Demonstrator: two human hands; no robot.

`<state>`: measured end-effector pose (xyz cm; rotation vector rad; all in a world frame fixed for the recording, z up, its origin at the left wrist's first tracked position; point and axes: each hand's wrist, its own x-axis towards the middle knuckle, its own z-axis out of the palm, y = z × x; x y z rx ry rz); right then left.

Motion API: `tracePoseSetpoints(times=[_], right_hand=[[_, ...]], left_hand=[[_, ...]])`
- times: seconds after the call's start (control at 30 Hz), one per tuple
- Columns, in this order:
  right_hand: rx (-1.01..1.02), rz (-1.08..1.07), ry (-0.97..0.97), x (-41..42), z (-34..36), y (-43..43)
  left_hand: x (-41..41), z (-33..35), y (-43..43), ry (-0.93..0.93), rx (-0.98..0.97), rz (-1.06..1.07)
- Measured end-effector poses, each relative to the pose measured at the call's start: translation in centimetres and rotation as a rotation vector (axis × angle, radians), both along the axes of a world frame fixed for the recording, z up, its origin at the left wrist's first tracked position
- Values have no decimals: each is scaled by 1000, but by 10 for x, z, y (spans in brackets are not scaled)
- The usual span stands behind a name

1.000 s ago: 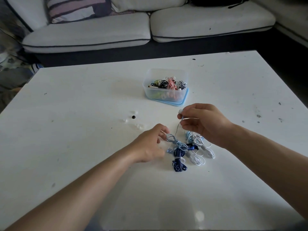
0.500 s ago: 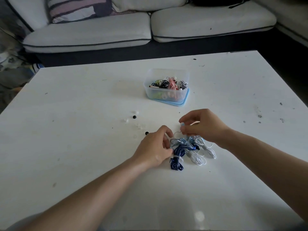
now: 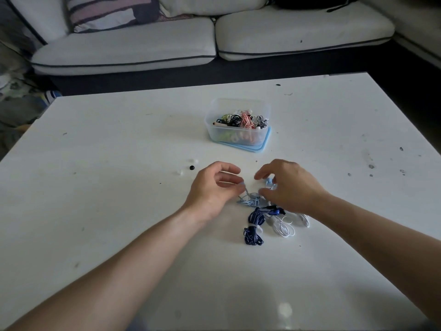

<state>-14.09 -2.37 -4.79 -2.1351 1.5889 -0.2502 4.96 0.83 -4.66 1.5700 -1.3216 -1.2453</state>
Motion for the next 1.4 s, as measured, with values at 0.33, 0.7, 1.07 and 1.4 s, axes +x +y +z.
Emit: tracePoseSetpoints(times=[0.33, 0.7, 1.07, 1.4], right_hand=[[253, -244, -809, 17, 6, 9], [312, -371, -833, 13, 5, 3], [340, -371, -836, 14, 6, 5], [427, -417, -911, 11, 5, 3]], left_hand=[[6, 9, -10, 317, 63, 185], [70, -29, -36, -729, -138, -29], [73, -41, -35, -811, -108, -1], [74, -27, -35, -897, -62, 96]])
